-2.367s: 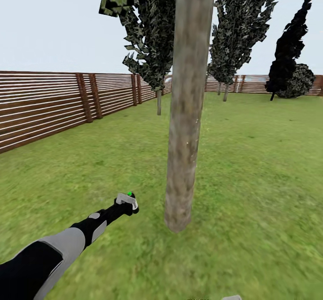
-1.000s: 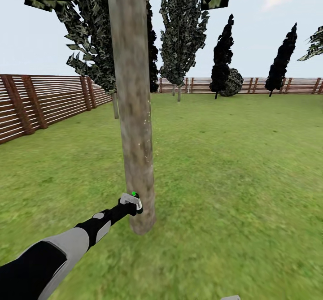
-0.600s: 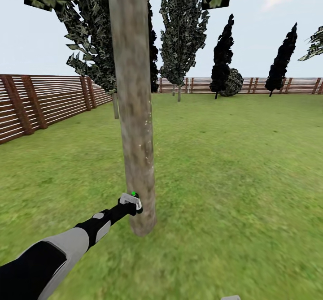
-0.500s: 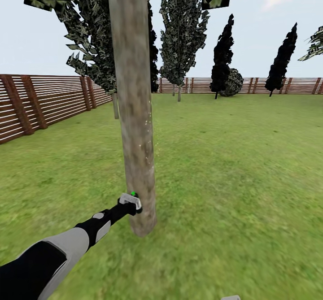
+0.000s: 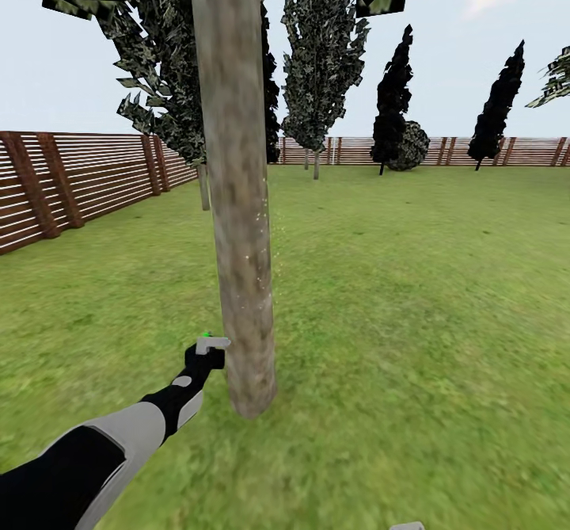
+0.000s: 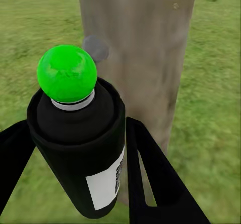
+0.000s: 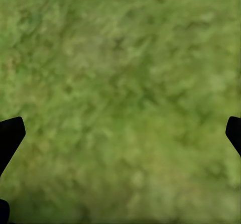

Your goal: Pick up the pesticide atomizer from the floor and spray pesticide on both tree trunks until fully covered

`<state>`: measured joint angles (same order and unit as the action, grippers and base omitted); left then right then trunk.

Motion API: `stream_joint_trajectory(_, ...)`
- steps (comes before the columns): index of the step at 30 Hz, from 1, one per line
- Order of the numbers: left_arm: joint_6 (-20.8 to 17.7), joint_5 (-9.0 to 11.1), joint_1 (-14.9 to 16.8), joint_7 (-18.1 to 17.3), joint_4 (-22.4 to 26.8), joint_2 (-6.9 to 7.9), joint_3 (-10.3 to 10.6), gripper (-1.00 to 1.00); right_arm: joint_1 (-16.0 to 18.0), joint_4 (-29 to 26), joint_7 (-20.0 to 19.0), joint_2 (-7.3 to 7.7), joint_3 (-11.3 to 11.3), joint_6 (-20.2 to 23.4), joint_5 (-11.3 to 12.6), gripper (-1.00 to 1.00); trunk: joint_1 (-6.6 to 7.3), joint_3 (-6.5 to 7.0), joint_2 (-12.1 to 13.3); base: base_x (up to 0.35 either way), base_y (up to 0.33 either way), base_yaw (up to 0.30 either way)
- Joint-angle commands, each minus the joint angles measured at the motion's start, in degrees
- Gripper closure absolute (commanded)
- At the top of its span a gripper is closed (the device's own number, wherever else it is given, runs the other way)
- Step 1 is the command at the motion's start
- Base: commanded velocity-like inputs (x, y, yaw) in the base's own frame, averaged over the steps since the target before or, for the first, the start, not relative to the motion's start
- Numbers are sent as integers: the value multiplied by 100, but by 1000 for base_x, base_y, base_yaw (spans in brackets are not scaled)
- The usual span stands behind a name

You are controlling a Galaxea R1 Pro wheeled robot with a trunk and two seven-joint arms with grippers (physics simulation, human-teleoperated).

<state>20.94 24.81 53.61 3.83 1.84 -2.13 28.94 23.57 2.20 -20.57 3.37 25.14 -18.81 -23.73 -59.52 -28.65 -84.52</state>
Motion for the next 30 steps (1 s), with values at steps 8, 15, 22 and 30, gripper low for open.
stream_joint_trajectory(8, -10, 3, 0, 4, 40, -39, 14, 100, 2, 0, 0, 5, 0, 0, -3, -100, 0, 0, 0, 0, 0, 0)
stream_joint_trajectory(15, -454, 12, 0, -205, 94, -235, -14, 100, 2, -8, -1, 6, -16, -1, -33, -100, 0, 0, 0, 0, 0, 0)
stream_joint_trajectory(22, -468, 6, -326, -211, -7, -272, -51, 100, 3, -9, 0, 11, -18, 0, -35, -100, 0, 0, 0, 0, 0, 0)
stream_joint_trajectory(30, -468, 15, -343, -196, 0, 143, -64, 100, 2, -9, 0, 15, -18, 0, -35, -100, 0, 0, 0, 0, 0, 0)
